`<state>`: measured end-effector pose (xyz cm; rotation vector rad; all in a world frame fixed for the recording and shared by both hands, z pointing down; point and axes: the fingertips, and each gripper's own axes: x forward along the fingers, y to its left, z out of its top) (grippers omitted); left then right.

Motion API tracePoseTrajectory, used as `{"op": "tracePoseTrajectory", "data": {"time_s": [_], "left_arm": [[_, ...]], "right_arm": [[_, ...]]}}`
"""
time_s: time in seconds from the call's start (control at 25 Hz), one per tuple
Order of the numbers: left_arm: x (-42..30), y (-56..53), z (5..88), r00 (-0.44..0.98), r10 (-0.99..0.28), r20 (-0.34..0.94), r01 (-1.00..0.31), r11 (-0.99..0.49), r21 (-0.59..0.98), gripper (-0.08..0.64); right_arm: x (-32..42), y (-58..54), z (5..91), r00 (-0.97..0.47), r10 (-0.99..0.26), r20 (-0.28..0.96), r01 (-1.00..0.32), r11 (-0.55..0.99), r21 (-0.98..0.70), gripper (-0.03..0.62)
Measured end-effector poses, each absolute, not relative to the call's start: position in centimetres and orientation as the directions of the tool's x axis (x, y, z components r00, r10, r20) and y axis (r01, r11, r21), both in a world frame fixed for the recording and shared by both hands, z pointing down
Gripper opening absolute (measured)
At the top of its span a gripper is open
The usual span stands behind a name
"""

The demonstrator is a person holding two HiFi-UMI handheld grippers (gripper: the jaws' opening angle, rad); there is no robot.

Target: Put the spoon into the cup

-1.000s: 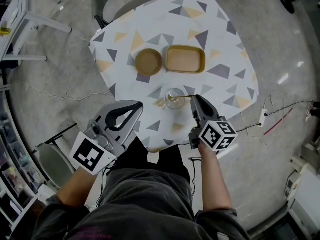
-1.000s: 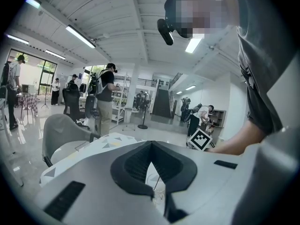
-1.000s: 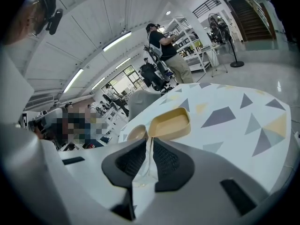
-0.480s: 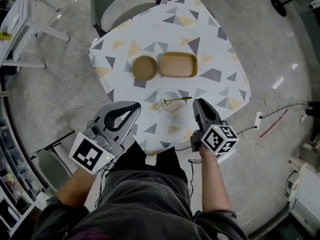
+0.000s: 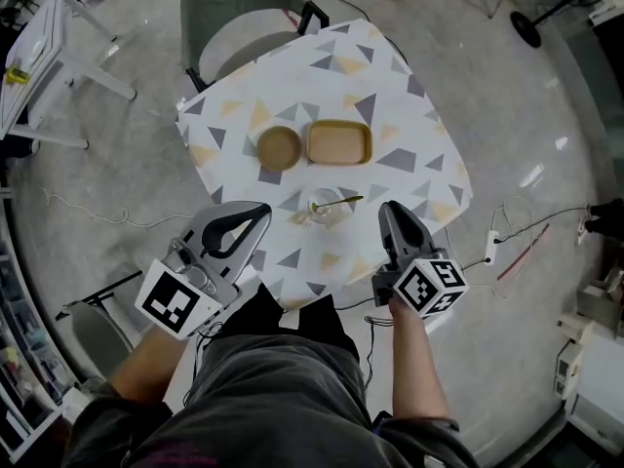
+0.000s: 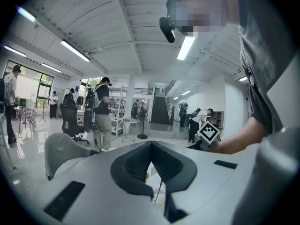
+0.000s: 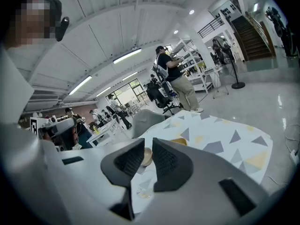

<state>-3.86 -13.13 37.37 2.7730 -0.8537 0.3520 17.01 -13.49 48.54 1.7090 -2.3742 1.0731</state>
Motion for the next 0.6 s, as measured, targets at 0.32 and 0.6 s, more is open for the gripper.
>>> {"op": "tracePoseTrajectory", "data": {"time_s": [0.32,0.6], "left_arm": [[-4.3,-11.9,34.3,0.81,-0.532,0.245,-0.568,-0.816,0.107,0.015],[-4.7,-10.5,32.5,0.821,-0.528,0.215,-0.556,-0.826,0.093,0.015]], "right_arm": [[15.7,-12.2,41.2,-0.426,-0.857,0.289,-0.835,0.249,-0.491,0.032],[14.2,-10.8,36.3,-0.447,-0.87,0.21,-0.822,0.306,-0.481,0.025]]}}
